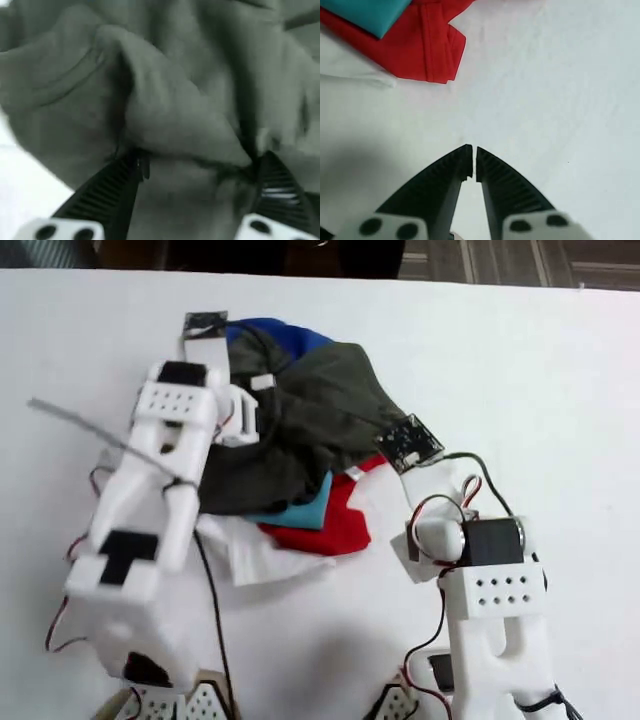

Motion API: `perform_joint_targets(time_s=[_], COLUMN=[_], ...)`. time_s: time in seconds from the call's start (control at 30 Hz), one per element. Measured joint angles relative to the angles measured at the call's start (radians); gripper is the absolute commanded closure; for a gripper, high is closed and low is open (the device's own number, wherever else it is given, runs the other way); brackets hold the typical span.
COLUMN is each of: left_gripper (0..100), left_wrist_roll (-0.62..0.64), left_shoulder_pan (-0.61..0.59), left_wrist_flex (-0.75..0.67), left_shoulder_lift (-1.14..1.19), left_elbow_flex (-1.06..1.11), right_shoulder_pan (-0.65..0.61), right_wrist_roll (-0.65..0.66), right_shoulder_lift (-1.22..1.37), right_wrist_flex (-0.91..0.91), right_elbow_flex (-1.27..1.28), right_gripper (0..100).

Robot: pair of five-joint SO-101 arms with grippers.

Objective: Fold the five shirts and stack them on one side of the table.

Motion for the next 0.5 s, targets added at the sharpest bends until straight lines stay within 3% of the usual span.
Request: perform_joint_targets(time_s=[0.1, 0.2, 0.37, 0.5], left_gripper=[66, 72, 99, 97], left_wrist_roll=[-0.017, -0.130, -0.417, -0.483], left_shoulder_pan=[0.000, 0.000, 0.002, -0.008], left_wrist_flex=[0.064, 0.149, 0.334, 0.405], left_shoulder_lift=[0.150, 0.282, 0.454, 0.529], left_elbow_flex=[-0.135, -0.265, -0.462, -0.566], right_shoulder_pan=[0.000, 0.000, 0.000, 0.000], right_wrist_roll=[0.000, 0.000, 0.000, 0.000], right_shoulder_lift=[0.000, 0.000, 0.000, 0.000], right_wrist_flex=[0.000, 0.000, 0.000, 0.000], right_elbow_flex=[0.000, 0.000, 0.000, 0.000], right_gripper=[97.8, 97.8, 97.8, 97.8])
